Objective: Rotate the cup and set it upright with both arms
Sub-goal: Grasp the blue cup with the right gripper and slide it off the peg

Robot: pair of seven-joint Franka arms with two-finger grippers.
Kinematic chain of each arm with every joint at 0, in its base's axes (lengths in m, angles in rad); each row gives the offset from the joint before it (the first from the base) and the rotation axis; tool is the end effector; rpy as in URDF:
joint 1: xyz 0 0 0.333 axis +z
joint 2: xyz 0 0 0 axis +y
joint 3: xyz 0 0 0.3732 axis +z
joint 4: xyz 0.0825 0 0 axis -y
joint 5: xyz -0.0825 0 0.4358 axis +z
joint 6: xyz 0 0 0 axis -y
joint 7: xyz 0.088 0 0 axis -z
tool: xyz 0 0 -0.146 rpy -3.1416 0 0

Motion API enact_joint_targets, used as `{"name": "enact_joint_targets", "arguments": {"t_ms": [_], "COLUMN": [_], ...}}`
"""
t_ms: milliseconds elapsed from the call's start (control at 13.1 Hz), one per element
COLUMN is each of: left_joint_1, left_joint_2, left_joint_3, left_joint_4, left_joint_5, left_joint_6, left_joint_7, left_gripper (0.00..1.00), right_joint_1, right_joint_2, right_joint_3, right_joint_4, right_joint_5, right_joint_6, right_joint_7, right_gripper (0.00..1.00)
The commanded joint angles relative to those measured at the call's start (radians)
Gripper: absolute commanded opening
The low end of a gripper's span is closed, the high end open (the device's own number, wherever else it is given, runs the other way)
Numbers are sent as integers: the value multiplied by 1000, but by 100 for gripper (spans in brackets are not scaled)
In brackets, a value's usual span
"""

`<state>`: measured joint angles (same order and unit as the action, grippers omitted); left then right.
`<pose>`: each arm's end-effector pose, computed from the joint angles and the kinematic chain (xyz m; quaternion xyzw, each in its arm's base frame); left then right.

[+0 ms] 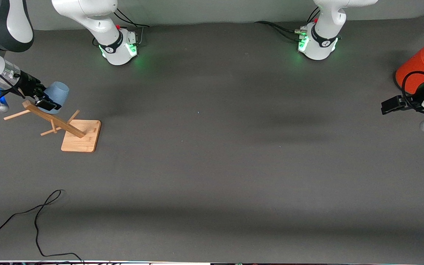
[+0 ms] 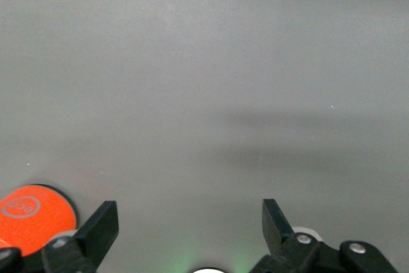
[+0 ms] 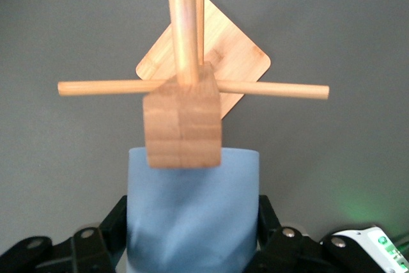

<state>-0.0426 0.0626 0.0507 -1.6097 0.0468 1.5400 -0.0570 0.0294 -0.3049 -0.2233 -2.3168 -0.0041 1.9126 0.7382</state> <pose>0.6155 0.0111 0.5821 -0.9970 -0.0317 0.0654 0.0266 0.4605 -0.0937 0.4447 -0.8950 0.4418 0.0597 0.0156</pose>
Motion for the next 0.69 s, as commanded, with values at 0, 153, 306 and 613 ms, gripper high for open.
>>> {"name": "enact_joint_targets", "arguments": {"t_ms": [0,153,306,613], "left_joint_1": [1,3,4,4], "left_joint_2": [6,6,6,6], "left_joint_3": [3,3,3,4], "left_joint_4": [20,19,19,16], "left_joint_5": [-8,-10,-10,-10], "left_joint_6": [-20,-21,-20,-23], "left_joint_7": [17,17,17,17], "left_gripper": [100,100,100,100], "right_joint_1": [50,114,159,168], "right_joint_2": [-100,-150,-194,-194], "right_joint_3": [18,25,76,254], "right_joint_4": [-1,2,10,80], "right_joint_5": [1,-4,-8,36], "right_joint_6": [-75,-124,-168,-238], "right_joint_7": [85,180,281,516], "right_gripper": [26,26,26,26]}}
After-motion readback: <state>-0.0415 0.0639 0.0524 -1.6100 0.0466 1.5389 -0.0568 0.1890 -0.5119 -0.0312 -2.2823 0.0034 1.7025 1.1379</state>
